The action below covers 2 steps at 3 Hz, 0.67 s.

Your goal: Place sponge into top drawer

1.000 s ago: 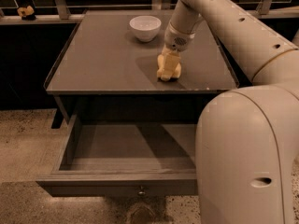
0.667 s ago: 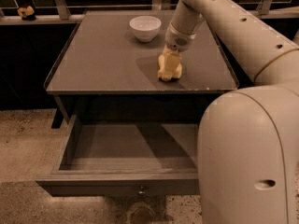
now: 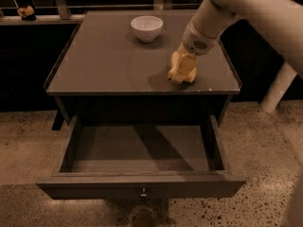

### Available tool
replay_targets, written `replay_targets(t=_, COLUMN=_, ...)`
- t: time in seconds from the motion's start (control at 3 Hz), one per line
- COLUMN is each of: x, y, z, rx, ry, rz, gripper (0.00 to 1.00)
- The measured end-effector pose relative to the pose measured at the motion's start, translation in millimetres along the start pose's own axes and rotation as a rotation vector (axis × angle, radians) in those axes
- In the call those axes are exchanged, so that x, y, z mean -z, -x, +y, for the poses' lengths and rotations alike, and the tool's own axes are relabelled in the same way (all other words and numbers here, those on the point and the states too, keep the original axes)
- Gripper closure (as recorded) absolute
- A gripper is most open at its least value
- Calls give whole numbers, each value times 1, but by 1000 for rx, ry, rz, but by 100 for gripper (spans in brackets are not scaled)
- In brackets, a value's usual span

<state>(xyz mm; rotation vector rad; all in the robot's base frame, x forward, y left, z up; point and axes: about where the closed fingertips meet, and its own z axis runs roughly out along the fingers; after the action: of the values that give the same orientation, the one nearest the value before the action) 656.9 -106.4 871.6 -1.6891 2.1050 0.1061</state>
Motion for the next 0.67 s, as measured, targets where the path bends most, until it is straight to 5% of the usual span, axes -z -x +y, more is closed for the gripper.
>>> replay_targets(t=0.33, x=49, y=-6, z=40, rx=-75, ry=-111, rz=-92, gripper=100)
replay_targets(t=0.67, x=41, y=-51, z=59, rx=-127, ry=-105, rz=-51, gripper=100)
